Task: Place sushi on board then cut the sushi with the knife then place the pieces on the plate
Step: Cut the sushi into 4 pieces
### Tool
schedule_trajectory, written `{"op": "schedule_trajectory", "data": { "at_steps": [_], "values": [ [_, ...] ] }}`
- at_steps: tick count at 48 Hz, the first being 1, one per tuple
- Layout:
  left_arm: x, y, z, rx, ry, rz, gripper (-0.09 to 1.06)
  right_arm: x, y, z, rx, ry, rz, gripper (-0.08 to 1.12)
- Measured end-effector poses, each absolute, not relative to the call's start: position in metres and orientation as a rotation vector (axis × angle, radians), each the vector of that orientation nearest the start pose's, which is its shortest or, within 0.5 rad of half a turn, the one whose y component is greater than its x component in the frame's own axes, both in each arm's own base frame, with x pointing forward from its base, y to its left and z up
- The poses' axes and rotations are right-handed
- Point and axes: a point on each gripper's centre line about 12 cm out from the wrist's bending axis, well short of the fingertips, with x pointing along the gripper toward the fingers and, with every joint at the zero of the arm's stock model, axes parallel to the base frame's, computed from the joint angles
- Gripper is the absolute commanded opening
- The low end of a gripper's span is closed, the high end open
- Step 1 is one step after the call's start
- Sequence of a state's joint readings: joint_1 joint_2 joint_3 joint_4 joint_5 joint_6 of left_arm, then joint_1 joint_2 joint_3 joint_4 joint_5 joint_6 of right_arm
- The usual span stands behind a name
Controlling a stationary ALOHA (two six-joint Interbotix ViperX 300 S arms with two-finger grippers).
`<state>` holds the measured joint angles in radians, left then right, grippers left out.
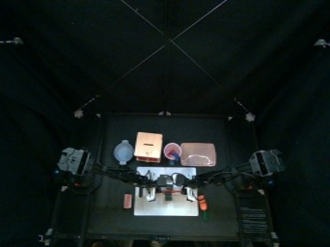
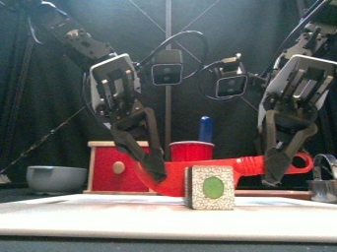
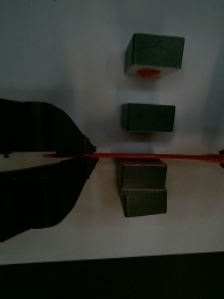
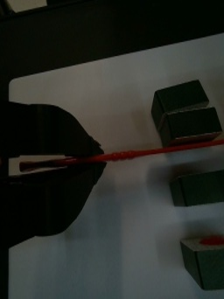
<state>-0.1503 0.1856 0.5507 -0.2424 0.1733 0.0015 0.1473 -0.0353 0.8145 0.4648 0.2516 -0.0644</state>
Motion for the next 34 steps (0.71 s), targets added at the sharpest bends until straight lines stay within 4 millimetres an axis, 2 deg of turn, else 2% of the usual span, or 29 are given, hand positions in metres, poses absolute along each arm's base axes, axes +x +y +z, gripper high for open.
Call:
{"op": "schedule_trajectory", "data": {
  "at_steps": [19,26,34],
  "values": [
    [0.404,-0.062,0.154,-0.105,0.829,-0.096,0.40,0.316,0.058,0.154,0.322,0.977,0.074,0.38],
    [0.402,-0.066,0.162,-0.101,0.819,-0.108,0.40,0.313,0.059,0.164,0.329,0.957,0.086,0.38],
    [0.399,-0.076,0.161,-0.101,0.831,-0.129,0.40,0.312,0.062,0.166,0.343,0.961,0.093,0.38]
  ]
}}
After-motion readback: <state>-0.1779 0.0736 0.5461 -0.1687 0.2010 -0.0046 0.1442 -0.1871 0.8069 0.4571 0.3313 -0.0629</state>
